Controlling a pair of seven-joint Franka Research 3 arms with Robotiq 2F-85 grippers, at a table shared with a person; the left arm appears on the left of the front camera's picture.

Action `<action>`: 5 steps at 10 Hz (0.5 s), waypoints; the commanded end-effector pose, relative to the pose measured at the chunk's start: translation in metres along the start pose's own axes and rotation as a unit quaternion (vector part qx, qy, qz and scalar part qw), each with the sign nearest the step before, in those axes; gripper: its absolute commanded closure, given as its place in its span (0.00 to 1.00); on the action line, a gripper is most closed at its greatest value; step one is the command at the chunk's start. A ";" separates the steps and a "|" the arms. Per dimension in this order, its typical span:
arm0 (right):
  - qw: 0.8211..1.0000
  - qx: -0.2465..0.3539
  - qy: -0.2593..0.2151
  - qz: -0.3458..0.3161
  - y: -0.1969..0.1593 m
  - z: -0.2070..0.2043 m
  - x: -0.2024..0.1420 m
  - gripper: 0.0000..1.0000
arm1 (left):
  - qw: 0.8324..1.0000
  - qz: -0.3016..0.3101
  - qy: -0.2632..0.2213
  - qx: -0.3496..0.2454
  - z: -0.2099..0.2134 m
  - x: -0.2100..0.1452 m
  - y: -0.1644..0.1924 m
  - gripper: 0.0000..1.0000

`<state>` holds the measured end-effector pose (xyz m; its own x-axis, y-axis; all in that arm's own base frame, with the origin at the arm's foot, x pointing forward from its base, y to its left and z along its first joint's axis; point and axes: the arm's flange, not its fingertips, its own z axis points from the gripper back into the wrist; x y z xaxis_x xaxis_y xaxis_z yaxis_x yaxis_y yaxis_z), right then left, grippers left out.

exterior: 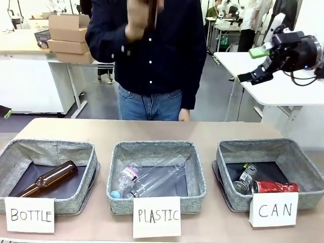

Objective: Sort the can waste into the basket.
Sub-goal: Pick up the can waste from the table and place it in the right Fabric basket.

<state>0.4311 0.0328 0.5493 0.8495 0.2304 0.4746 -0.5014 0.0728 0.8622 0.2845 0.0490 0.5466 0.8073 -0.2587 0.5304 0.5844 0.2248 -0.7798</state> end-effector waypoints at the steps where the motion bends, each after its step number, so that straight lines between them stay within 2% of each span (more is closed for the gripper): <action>1: 0.996 -0.061 0.057 0.027 0.014 -0.018 -0.002 0.00 | 1.000 -0.010 -0.003 -0.007 0.000 0.000 -0.002 0.00; 5: 0.996 -0.061 0.057 0.027 0.014 -0.018 -0.002 0.00 | 1.000 -0.010 -0.003 -0.007 0.000 0.000 -0.002 0.00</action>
<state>0.4171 0.0557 0.5574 0.8100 0.3486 0.4716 -0.5473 0.1606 0.8214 0.2844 0.0490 0.5467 0.8072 -0.2587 0.5305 0.5845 0.2249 -0.7796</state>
